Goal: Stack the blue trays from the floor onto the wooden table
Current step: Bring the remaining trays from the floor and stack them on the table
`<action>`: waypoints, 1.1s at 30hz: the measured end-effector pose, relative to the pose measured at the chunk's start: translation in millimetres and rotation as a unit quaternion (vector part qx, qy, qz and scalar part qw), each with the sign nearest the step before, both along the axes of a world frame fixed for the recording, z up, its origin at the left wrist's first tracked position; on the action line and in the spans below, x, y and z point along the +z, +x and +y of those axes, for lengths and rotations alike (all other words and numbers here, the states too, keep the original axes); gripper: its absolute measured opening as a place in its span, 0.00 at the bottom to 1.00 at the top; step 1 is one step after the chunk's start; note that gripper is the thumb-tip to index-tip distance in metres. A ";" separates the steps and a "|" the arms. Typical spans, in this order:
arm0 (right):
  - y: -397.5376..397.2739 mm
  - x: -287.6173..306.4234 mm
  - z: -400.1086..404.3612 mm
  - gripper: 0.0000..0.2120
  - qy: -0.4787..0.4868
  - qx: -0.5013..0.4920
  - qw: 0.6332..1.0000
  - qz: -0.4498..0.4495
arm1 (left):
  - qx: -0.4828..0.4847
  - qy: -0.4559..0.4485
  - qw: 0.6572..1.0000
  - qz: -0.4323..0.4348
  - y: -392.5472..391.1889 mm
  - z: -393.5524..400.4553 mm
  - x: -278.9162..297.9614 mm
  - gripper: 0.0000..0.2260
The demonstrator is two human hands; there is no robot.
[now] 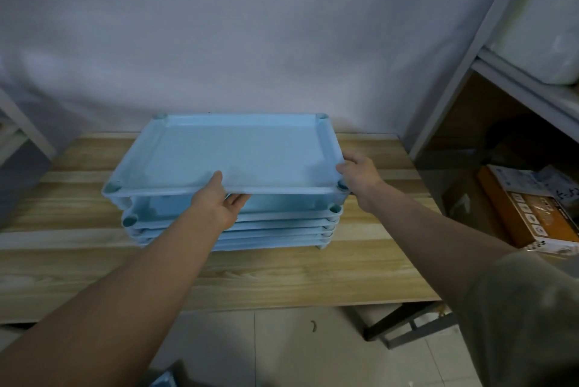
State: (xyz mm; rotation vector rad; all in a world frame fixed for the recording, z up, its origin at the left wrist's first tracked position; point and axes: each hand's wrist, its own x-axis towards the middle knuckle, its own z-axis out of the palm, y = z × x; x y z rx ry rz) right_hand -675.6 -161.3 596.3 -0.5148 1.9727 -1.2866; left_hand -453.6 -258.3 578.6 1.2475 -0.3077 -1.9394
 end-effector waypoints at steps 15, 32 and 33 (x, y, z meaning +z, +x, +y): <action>3.7 -13.1 8.4 0.23 0.021 0.017 1.000 0.015 | -0.010 0.030 0.999 -0.027 7.1 17.6 -12.3 0.17; 10.8 -14.6 10.3 0.22 -0.022 -0.009 1.000 0.017 | 0.005 0.023 0.999 -0.022 5.9 18.2 -14.2 0.16; 10.7 -13.6 9.3 0.22 -0.028 -0.013 0.999 0.018 | 0.007 0.023 1.000 -0.018 5.0 19.2 -14.4 0.15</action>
